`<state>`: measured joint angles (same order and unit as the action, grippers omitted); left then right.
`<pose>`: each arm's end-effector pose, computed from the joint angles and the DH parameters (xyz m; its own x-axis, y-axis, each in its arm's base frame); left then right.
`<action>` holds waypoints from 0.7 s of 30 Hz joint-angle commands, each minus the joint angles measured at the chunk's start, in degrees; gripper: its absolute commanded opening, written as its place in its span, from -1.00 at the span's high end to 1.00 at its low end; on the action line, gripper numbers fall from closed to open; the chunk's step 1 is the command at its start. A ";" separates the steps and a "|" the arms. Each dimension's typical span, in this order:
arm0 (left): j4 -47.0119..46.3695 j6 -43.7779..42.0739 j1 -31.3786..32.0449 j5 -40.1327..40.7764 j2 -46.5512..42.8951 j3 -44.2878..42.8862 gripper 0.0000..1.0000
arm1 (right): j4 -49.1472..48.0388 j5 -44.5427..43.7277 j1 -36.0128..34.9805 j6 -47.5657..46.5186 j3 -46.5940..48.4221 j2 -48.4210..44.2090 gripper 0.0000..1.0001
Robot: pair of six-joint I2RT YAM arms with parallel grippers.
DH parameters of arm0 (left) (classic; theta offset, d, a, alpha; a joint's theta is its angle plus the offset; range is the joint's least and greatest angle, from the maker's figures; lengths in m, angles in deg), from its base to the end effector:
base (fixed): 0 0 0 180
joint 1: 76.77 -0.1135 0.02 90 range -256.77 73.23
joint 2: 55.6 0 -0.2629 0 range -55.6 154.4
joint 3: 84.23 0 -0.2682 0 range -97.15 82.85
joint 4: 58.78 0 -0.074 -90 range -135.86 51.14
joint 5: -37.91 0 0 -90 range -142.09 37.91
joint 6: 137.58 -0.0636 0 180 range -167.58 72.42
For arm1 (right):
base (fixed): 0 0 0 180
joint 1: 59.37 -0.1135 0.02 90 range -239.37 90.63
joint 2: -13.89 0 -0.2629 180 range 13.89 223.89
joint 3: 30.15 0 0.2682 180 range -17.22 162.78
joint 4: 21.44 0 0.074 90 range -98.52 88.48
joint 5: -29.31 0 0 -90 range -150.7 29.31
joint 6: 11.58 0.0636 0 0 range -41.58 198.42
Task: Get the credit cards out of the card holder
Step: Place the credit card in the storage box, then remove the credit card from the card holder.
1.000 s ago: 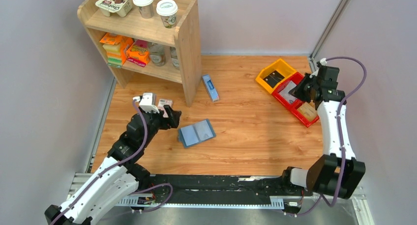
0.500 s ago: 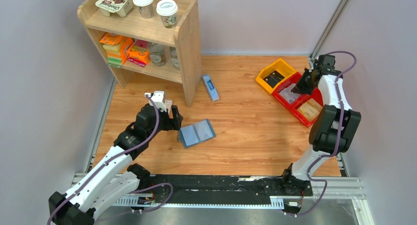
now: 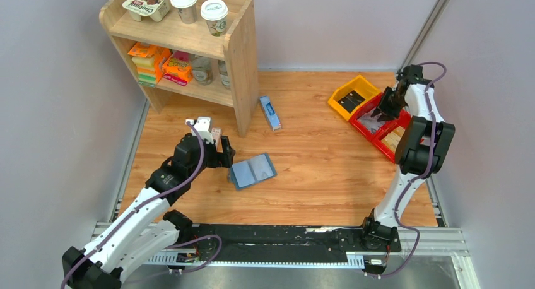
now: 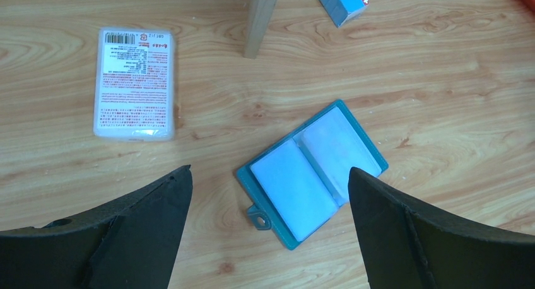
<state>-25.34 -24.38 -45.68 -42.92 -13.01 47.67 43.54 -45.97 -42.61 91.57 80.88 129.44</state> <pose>0.1887 -0.1020 0.2531 -0.5220 -0.1394 -0.8415 0.1997 0.9392 -0.2794 0.4338 -0.1138 0.2026 -0.8293 0.4795 -0.2869 0.3927 0.8653 0.3114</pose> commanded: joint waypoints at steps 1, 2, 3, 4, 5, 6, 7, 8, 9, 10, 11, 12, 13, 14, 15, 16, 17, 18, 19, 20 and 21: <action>0.05 -0.53 -0.24 -1.08 -0.23 -2.17 -1.00 | 2.44 -9.60 0.12 -0.32 3.76 -4.00 0.28; -0.03 -0.26 -0.24 -1.26 0.04 -2.26 -1.00 | 2.61 -11.45 -0.14 -0.23 3.67 -5.32 0.23; -0.12 -0.09 -0.24 -1.69 0.39 -2.09 -1.00 | 2.53 -13.73 -0.75 -0.31 3.67 -6.46 0.14; -0.21 0.09 -0.24 -1.87 0.91 -2.09 -1.00 | 2.53 -16.80 -1.45 -0.66 3.24 -7.95 0.08; -0.21 0.26 -0.15 -2.40 1.44 -2.09 -1.00 | 2.27 -18.40 -2.59 -0.84 2.89 -9.53 0.01; -0.04 0.79 -0.24 -2.58 2.23 -2.17 -1.00 | 2.18 -20.07 -3.65 -0.76 2.27 -10.86 -0.04; 0.05 1.23 -0.24 -3.10 2.58 -2.35 -1.00 | 1.74 -20.43 -4.53 -0.67 1.48 -12.52 -0.10; 0.23 1.49 -0.15 -3.28 3.63 -2.35 -1.00 | 0.61 -20.43 -5.84 -0.41 0.17 -14.19 -0.18; 0.40 2.19 -0.24 -3.89 4.08 -2.44 -0.99 | -0.28 -20.61 -7.16 0.03 -1.32 -16.73 -0.22; 0.93 2.55 -0.15 -4.50 5.30 -2.79 -0.98 | -2.11 -19.65 -8.91 0.21 -3.16 -18.93 -0.24; 1.19 3.16 -0.24 -4.86 6.01 -3.05 -0.97 | -3.96 -18.77 -11.89 0.21 -5.62 -20.78 -0.27; 1.54 3.69 -0.24 -5.47 7.15 -3.23 -0.96 | -6.33 -18.24 -13.49 0.47 -7.82 -22.89 -0.31; 1.72 4.39 -0.24 -6.00 8.03 -3.32 -0.95 | -8.35 -17.80 -18.20 0.56 -10.63 -24.48 -0.33; 1.81 4.74 -0.24 -6.87 9.25 -3.49 -0.93 | -10.63 -17.36 -21.64 1.00 -13.87 -26.32 -0.34; 1.81 5.62 -0.24 -7.49 10.05 -3.75 -0.91 | -12.92 -16.75 -24.46 1.96 -15.99 -27.64 -0.34; 1.64 5.89 -0.15 -8.72 11.54 -3.84 -0.86 | -15.20 -15.70 -27.62 3.54 -18.36 -28.61 -0.34; 1.55 6.24 -0.24 -8.82 13.03 -3.93 -0.83 | -17.92 -12.99 -30.70 5.21 -20.91 -29.41 -0.34; 1.29 6.59 -0.24 -10.56 13.74 -4.02 -0.77 | -21.08 -11.22 -33.25 6.44 -23.11 -30.11 -0.34; 1.11 6.94 -0.24 -11.01 15.14 -4.19 -0.75 | -23.90 -9.55 -36.50 7.76 -25.40 -30.46 -0.34; 1.11 7.38 -0.15 -11.97 15.85 -4.37 -0.69 | -26.71 -9.36 -39.31 9.08 -27.16 -30.64 -0.34; 0.93 7.38 -0.24 -12.42 17.25 -4.63 -0.66 | -29.26 -9.10 -42.47 9.79 -29.09 -30.38 -0.34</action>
<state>-23.86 -19.09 -45.68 -51.44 1.79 45.64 27.14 -59.29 -77.15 95.63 58.54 99.50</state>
